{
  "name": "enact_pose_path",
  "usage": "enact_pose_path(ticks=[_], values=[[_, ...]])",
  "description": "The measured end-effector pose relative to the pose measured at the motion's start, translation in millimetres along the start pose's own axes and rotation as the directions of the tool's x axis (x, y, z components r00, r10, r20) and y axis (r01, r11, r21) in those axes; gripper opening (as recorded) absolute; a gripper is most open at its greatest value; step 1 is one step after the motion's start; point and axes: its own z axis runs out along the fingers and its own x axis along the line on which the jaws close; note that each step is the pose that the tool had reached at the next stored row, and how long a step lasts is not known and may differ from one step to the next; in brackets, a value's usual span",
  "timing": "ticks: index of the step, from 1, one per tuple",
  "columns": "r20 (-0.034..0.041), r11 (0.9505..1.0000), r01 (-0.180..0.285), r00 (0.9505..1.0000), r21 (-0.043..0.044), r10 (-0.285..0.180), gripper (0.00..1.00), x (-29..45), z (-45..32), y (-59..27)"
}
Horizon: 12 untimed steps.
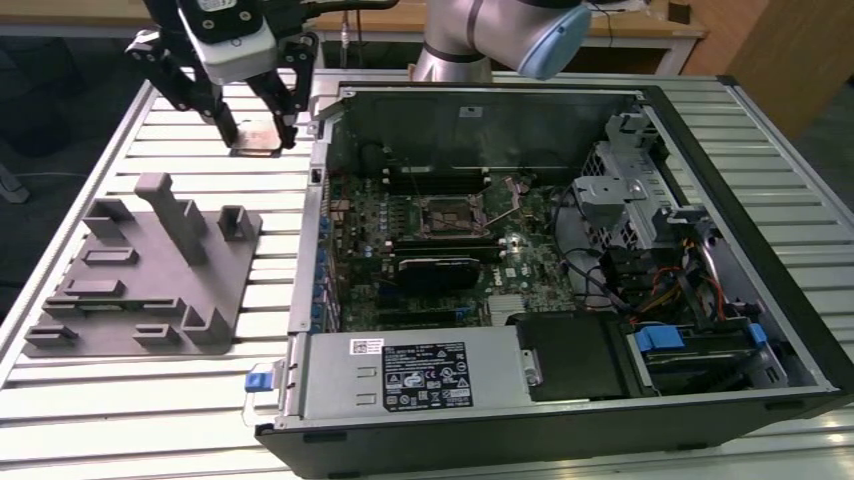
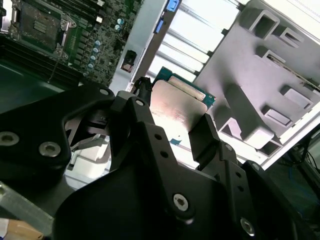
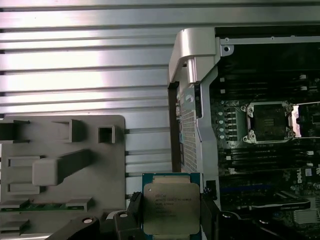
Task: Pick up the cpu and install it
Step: 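Pick up the cpu and move it towards the insertion slot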
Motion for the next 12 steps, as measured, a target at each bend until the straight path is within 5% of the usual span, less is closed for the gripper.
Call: enact_pose_path(ticks=[12], values=[[0.0000,1.0000,0.000,1.0000,-0.0001,0.000,0.54,-17.7,0.8,1.1]])
